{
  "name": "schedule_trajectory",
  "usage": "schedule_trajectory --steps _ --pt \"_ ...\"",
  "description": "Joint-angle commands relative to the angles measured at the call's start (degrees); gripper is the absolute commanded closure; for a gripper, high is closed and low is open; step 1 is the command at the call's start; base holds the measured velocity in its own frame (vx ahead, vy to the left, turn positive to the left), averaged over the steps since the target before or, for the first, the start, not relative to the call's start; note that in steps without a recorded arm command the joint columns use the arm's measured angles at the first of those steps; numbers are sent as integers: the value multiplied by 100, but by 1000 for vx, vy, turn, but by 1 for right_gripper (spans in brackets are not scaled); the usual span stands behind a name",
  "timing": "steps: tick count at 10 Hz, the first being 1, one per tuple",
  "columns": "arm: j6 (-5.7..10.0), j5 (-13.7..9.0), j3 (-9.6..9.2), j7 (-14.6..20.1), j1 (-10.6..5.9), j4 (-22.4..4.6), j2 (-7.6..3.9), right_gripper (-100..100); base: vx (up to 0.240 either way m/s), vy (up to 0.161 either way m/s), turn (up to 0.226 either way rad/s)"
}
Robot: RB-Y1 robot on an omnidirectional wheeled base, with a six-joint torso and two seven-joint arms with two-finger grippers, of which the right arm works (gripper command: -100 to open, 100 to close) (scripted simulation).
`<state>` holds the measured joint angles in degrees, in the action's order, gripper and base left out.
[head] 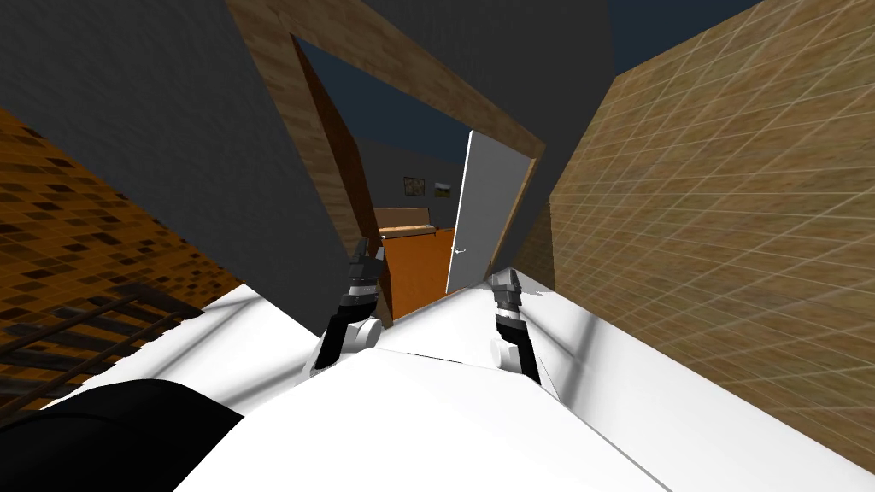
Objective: Push the door open
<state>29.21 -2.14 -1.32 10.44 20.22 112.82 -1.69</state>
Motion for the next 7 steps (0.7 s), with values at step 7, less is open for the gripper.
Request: schedule_trajectory --steps 7 --pt "324 265 -132 65 -512 -1282 -158 -100 93 -67 32"
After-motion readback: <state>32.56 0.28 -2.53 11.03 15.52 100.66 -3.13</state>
